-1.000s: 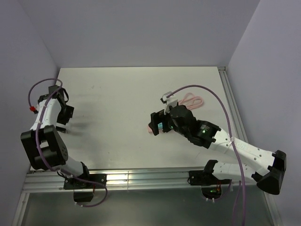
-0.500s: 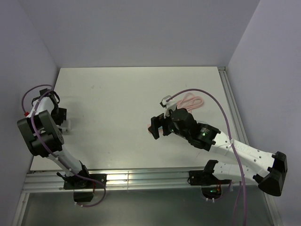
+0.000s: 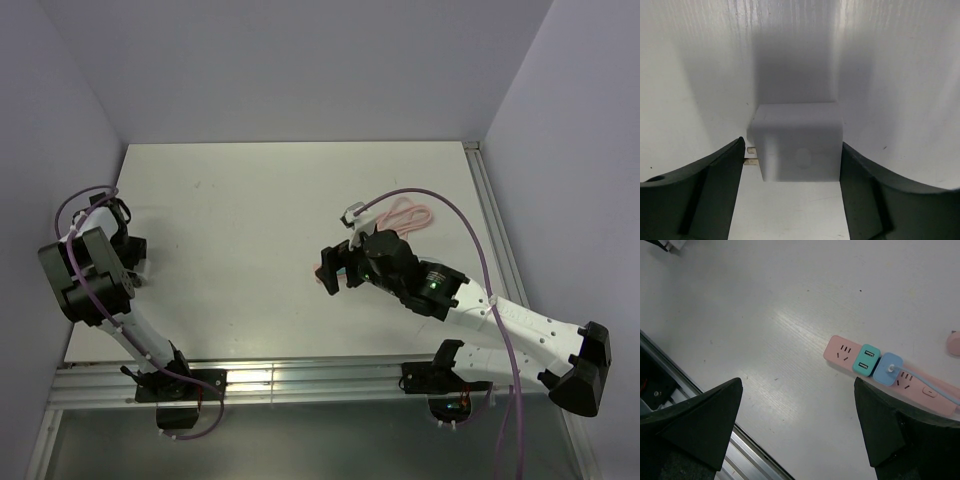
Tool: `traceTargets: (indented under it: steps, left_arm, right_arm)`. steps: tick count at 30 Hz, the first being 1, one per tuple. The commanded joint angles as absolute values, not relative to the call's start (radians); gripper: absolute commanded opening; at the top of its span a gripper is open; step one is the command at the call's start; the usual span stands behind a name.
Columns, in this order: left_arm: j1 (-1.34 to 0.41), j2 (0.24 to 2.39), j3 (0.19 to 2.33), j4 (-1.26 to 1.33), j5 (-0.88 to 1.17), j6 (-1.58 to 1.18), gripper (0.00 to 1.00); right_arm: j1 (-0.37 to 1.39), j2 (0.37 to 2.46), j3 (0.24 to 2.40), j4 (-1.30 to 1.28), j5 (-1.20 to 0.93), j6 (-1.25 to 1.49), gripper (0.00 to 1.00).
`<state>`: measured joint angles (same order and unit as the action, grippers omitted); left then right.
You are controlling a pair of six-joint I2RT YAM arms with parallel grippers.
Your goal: Insert the plug
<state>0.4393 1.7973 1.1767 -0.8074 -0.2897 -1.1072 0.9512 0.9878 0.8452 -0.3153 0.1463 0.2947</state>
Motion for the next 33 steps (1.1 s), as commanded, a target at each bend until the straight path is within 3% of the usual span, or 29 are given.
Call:
traceTargets:
  steps: [1,3,4,5,6,13,17,24,29,33]
  left_arm:
    - [0.443,1.778,1.181,-0.792,-0.275,-1.06,0.65]
    - [0.443,1.753,1.169,-0.781,-0.268,-1.04,0.5]
    - [0.445,1.723,1.161,-0.767,-0.246,-1.026,0.26]
    - [0.443,1.703,1.141,-0.741,-0.232,-0.997,0.1]
    - [0.445,1.683,1.134,-0.724,-0.216,-0.98,0.02]
    - [0.361,1.449,1.106,-0.652,-0.074,-0.809,0.0]
    - [0.235,1.321,1.083,-0.578,0.18,-0.723,0.0]
    - [0.019,1.154,0.994,-0.417,0.509,-0.77,0.01]
    - [-0.167,1.048,0.916,-0.355,0.508,-0.892,0.0]
    - [-0.219,0.938,0.809,-0.249,0.473,-1.142,0.0]
  right_arm:
    - [0.953,0.986,0.859,-0.31,0.192,0.299,0.99]
    - [0.953,0.989,0.865,-0.321,0.213,0.313,0.99]
    - [0.954,0.988,0.873,-0.333,0.221,0.319,0.99]
    - [0.954,0.986,0.874,-0.337,0.239,0.324,1.0]
    - [0.951,0.982,0.877,-0.342,0.25,0.348,1.0]
    - [0.951,0.986,0.893,-0.348,0.308,0.319,1.0]
    - [0.943,1.066,0.994,-0.425,0.252,0.333,0.99]
    - [0.871,1.143,1.1,-0.38,-0.087,0.388,0.95]
    - [0.822,1.158,1.146,-0.328,-0.207,0.439,0.91]
    - [0.816,1.117,1.018,-0.142,-0.201,0.558,0.85]
